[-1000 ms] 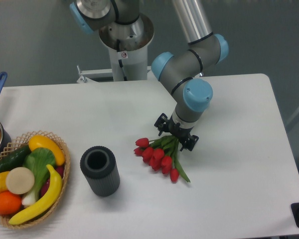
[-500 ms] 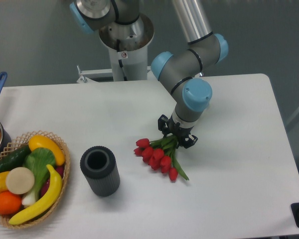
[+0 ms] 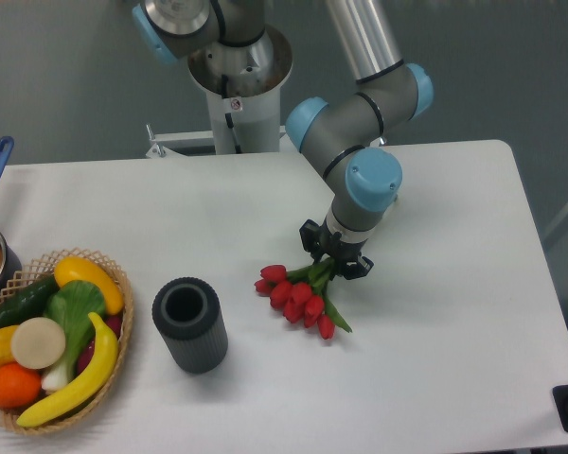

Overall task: Pick up the flowers from the table
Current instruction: 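Close the gripper on the tulip stems, then lift the gripped red tulips up off the table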

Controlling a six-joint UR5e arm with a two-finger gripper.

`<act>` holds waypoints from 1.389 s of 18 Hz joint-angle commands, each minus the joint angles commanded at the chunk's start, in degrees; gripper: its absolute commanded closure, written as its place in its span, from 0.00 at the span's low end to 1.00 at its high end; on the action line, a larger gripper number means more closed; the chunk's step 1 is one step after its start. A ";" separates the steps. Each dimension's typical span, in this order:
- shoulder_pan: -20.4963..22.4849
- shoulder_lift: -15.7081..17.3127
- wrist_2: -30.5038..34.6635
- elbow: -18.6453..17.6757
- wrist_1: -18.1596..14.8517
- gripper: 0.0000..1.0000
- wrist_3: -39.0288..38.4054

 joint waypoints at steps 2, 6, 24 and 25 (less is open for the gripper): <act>0.09 0.09 0.00 0.44 0.00 0.73 0.09; 0.70 2.10 -2.63 0.79 0.00 0.81 0.35; 3.95 12.65 -30.39 8.08 -0.18 0.78 -2.01; 4.22 12.92 -32.50 8.61 -0.18 0.78 -3.33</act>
